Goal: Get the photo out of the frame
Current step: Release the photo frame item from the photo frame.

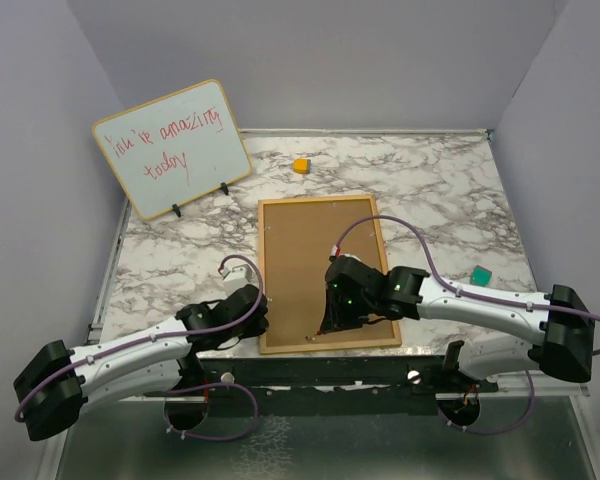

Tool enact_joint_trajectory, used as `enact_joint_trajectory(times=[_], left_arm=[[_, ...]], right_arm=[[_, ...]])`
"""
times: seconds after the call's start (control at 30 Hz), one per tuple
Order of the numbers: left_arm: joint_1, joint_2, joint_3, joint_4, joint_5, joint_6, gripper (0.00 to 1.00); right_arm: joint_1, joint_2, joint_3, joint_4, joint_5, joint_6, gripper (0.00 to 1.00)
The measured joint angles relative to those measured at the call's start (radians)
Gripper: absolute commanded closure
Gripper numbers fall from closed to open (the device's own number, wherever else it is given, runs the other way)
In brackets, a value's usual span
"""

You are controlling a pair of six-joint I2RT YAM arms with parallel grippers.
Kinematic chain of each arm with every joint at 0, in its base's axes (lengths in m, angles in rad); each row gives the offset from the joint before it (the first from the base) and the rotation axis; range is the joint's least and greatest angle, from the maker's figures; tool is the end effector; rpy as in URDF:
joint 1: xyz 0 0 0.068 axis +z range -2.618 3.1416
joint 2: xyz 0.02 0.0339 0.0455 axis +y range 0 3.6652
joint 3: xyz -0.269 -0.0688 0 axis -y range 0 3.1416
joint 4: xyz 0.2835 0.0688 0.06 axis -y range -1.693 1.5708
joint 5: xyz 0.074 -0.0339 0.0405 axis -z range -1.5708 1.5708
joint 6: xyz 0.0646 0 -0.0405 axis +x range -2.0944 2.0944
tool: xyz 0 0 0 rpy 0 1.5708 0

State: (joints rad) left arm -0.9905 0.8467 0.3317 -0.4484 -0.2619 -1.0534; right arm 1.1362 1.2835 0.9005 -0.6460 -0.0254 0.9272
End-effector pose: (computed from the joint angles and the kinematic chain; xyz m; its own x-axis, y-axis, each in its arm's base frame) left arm 0.1214 -0.1547 0.1156 -0.8543 -0.2280 -0.4671 -0.0318 0.9199 -0.3909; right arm 0.1251 0.2734 0.2024 -0.9462 -0.1391 -0.2920 -0.2589 0.8671 0.4256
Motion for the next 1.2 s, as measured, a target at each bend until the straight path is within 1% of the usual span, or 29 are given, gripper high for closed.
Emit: enact_joint_trajectory(times=[0.3,0.37,0.53,0.6,0.8,1.0,1.2], left_arm=[[0.000,-0.034,-0.022,0.013,0.000,-0.008,0.96],[0.000,-0.036,-0.024,0.014,0.000,-0.008,0.92],[0.000,-0.036,-0.024,0.014,0.000,-0.008,0.79],[0.000,-0.036,-0.024,0.014,0.000,-0.008,0.76],[0.000,-0.035,-0.024,0.012,0.000,-0.008,0.72],[0.000,-0.034,-0.024,0.012,0.001,-0.008,0.64],[0.000,-0.034,-0.023,0.018,0.003,-0.009,0.64]], right_arm=[[0.001,-0.006,0.009,-0.003,0.033,0.007,0.99],[0.001,-0.013,0.009,-0.002,0.032,0.006,0.99],[0.002,-0.032,0.011,0.000,0.015,0.000,1.00],[0.002,-0.034,0.013,-0.002,0.016,-0.001,1.00],[0.002,-0.034,0.017,-0.042,0.066,0.014,1.00],[0.002,-0.034,0.019,-0.076,0.130,0.037,1.00],[0.001,-0.013,0.023,-0.064,0.125,0.033,1.00]])
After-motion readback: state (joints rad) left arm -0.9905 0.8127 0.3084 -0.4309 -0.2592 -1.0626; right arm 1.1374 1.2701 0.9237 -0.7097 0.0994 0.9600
